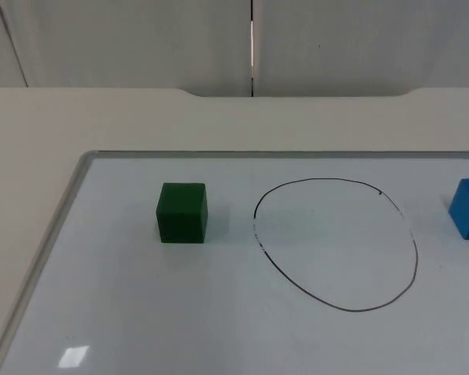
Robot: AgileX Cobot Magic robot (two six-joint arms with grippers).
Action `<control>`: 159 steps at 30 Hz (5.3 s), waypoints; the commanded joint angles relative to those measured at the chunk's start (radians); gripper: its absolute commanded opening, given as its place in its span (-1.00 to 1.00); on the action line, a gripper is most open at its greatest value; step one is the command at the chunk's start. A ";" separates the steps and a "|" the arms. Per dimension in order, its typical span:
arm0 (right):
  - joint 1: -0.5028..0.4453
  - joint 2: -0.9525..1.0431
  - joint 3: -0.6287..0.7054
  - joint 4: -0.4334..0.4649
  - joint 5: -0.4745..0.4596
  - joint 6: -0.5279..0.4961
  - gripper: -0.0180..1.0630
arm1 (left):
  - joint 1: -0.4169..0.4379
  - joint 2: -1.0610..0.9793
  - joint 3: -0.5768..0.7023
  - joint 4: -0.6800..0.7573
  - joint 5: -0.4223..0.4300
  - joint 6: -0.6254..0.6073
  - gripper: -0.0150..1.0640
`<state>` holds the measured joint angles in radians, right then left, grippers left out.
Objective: Push the two cubes into the marked area.
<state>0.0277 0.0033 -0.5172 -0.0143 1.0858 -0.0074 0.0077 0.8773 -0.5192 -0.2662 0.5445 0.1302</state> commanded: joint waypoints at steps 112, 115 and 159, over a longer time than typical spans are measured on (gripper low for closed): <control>-0.005 -0.003 0.002 -0.008 -0.006 0.000 0.98 | -0.167 1.060 -0.442 -0.632 -0.334 0.631 -0.98; -0.005 -0.003 0.002 -0.008 -0.006 0.000 0.98 | -0.175 1.084 -0.457 -0.634 -0.315 0.641 -0.98; -0.005 -0.003 0.002 -0.008 -0.006 -0.002 0.98 | -0.356 1.152 -0.464 -0.692 -0.394 0.650 -0.98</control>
<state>0.0277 0.0033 -0.5172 -0.0168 1.0840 0.0000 -0.3423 2.0305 -0.9793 -0.9406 0.1599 0.7798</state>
